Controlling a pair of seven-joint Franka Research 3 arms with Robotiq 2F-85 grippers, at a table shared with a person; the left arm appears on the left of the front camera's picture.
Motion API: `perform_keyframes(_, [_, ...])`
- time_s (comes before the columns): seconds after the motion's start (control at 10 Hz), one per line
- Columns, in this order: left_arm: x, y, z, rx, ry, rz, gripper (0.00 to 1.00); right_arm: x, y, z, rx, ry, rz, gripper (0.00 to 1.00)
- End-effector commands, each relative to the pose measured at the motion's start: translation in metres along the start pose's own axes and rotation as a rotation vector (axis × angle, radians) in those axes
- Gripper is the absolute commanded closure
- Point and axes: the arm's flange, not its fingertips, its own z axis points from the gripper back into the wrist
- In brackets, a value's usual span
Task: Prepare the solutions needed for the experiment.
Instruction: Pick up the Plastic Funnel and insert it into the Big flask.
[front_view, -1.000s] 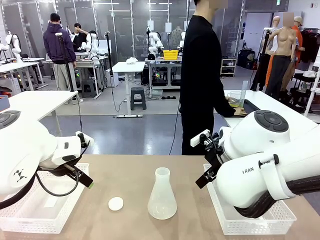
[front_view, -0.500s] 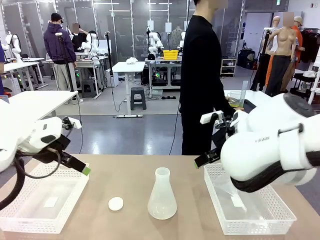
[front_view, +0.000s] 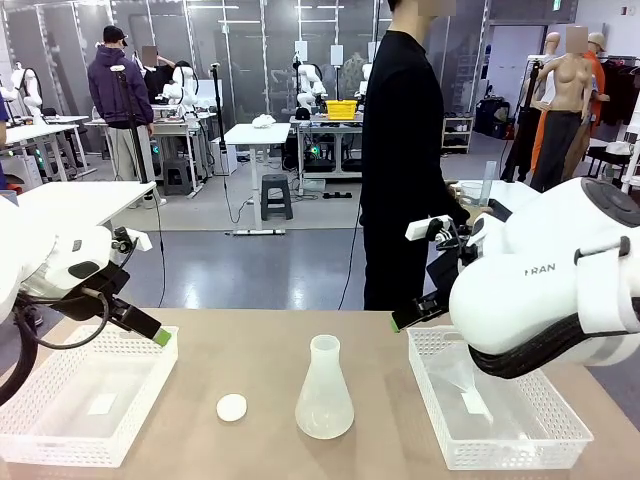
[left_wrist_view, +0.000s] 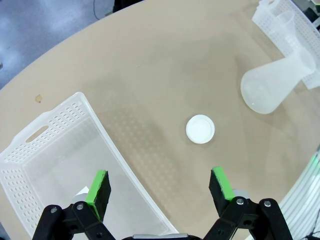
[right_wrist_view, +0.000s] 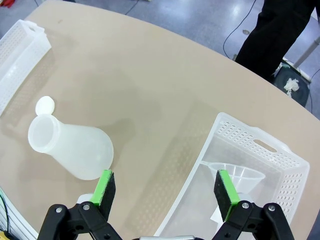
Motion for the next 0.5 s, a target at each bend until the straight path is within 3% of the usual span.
perform_keyframes(0.0, [-0.001, 0.0, -0.003, -0.013, -0.009, -0.001, 0.0, 0.001, 0.0, -0.003, -0.011, -0.009, 0.003, 0.0])
perform_keyframes(0.1, [0.0, 0.0, 0.0, 0.0, 0.0, 0.0, 0.0, 0.0, 0.0, 0.0, 0.0, 0.0, 0.0, 0.0])
perform_keyframes(0.2, [0.006, 0.006, 0.001, -0.241, -0.088, 0.131, 0.0, 0.003, -0.007, 0.002, 0.146, -0.14, -0.125, 0.0])
perform_keyframes(0.4, [0.007, 0.025, 0.006, -0.522, -0.289, 0.291, 0.0, -0.003, -0.025, 0.009, 0.369, -0.303, -0.31, 0.0])
